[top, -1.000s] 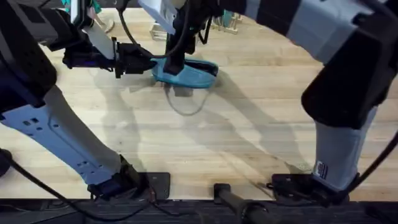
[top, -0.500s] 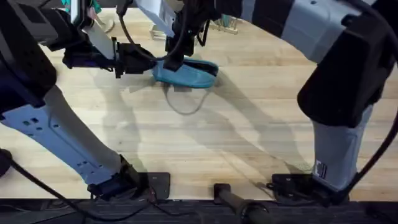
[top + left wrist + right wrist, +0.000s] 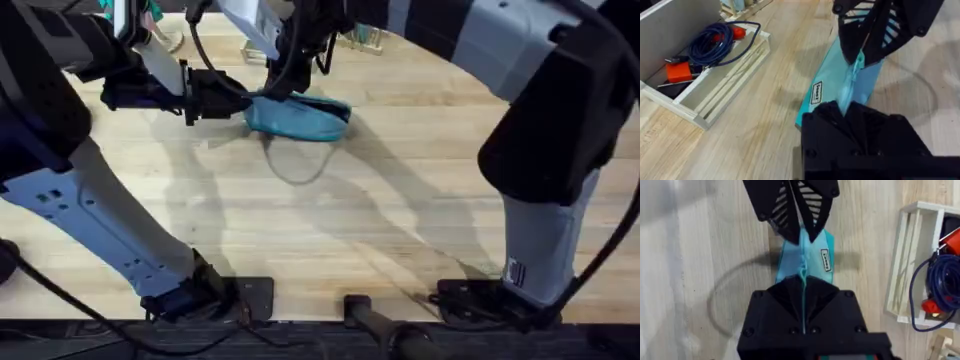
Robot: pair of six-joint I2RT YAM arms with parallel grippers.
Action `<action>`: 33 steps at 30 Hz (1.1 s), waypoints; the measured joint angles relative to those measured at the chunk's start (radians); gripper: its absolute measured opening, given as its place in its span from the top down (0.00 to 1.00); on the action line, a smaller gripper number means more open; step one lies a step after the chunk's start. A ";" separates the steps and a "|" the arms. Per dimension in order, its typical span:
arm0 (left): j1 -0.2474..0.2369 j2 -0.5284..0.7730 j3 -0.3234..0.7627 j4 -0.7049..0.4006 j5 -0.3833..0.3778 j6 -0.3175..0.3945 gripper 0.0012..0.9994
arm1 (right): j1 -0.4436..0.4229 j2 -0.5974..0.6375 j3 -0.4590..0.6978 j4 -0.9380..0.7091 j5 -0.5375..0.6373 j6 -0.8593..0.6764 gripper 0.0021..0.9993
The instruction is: Unzip the bag, pick up the pens from the table one at a time and place them inside, then zip the bag closed.
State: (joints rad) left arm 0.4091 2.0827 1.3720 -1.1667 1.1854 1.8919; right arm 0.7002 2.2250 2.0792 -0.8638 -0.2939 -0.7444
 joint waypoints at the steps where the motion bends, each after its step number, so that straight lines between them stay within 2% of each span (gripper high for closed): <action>1: 0.000 0.000 0.000 0.000 0.000 0.000 0.96 | 0.000 0.000 0.000 0.000 0.000 0.000 0.97; 14: 0.000 0.000 0.000 0.000 0.000 0.000 0.96 | 0.006 -0.004 0.000 -0.010 0.033 0.000 0.97; 23: -0.001 0.000 0.000 -0.008 -0.002 0.000 0.96 | 0.010 -0.026 0.004 -0.182 0.055 0.002 0.97; 33: -0.001 0.000 0.000 -0.011 -0.004 0.000 0.96 | 0.010 -0.026 0.005 -0.212 0.062 0.091 0.97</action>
State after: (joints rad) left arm 0.4080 2.0823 1.3720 -1.1781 1.1819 1.8919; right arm 0.7101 2.1985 2.0842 -1.0760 -0.2320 -0.6536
